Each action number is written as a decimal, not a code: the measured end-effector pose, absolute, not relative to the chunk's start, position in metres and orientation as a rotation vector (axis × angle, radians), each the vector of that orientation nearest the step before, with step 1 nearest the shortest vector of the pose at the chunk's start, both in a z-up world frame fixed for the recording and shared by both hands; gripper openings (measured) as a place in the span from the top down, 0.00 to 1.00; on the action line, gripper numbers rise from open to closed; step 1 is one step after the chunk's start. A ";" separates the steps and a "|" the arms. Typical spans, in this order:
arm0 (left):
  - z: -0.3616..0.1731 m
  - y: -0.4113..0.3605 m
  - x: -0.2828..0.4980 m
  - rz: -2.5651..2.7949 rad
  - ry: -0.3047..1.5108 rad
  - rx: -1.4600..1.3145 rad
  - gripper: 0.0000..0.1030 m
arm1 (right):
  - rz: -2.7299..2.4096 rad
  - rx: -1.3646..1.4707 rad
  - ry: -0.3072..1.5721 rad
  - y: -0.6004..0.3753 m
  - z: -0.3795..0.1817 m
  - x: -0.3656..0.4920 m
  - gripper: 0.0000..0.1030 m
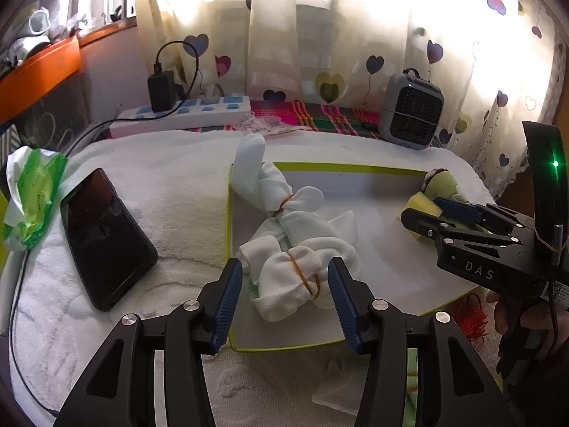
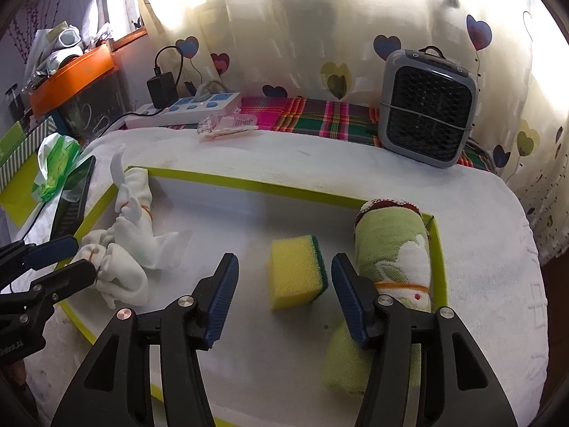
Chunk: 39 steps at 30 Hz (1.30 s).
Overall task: Organize soft objects
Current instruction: 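Withdraw both open tools from the box lid back over the bed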
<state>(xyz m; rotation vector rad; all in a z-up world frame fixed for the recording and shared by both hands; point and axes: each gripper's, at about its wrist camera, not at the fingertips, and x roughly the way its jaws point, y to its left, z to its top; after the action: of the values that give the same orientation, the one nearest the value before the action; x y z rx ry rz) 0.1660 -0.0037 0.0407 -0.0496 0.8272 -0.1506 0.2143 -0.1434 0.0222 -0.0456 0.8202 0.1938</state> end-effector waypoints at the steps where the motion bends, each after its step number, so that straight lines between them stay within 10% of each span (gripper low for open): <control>1: 0.041 -0.004 0.165 -0.148 0.827 -0.049 0.52 | 0.190 -0.044 0.820 -0.143 0.023 0.213 0.45; 39: 0.056 0.001 0.092 0.202 0.714 0.060 0.49 | 0.160 0.064 0.743 -0.158 0.046 0.122 0.45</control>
<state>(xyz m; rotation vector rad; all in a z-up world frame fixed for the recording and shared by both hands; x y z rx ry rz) 0.0918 0.0013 0.0557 0.0598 0.7140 0.2023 0.1219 -0.1579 0.0465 0.0645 0.7429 0.1600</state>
